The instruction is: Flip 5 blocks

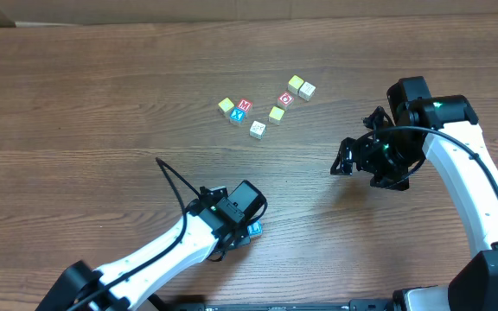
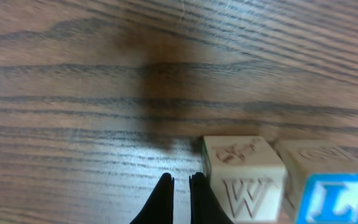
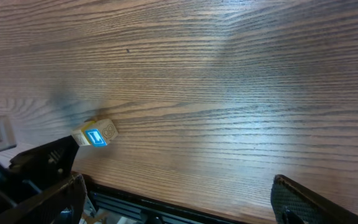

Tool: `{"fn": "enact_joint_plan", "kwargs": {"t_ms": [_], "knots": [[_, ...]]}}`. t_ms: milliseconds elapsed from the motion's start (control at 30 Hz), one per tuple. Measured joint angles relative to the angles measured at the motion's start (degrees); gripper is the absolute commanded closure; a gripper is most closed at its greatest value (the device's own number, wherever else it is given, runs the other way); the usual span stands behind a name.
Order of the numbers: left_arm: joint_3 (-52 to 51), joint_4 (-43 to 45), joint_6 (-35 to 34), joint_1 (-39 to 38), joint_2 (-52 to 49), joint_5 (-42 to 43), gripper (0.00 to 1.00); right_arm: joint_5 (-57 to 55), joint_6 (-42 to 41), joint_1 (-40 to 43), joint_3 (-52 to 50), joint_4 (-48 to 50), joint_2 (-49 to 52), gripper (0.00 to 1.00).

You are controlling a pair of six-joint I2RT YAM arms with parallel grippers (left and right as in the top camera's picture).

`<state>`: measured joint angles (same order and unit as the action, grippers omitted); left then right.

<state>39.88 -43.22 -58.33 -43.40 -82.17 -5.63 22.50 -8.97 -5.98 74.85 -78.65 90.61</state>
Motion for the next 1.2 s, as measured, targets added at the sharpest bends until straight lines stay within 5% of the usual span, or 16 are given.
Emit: {"fn": "enact_joint_plan", "kwargs": {"t_ms": [800,1033,1133,1200], "knots": [[-0.07,4.11,3.04,0.0,-3.85,0.0,0.96,0.0,0.0,-0.02,0.0,-0.02,0.0,0.02],[0.66,-3.41,2.97,0.0,-3.13,-1.97,0.96,-0.02,0.02,0.0,0.0,-0.02,0.0,0.0],[3.69,-7.65,3.26,0.0,-0.15,-4.48,0.57,-0.02,0.02,0.0,0.0,0.07,0.0,0.0],[6.14,-7.54,3.89,0.02,1.86,-5.44,0.55,-0.02,0.02,0.0,0.0,0.17,0.0,0.0]]}}
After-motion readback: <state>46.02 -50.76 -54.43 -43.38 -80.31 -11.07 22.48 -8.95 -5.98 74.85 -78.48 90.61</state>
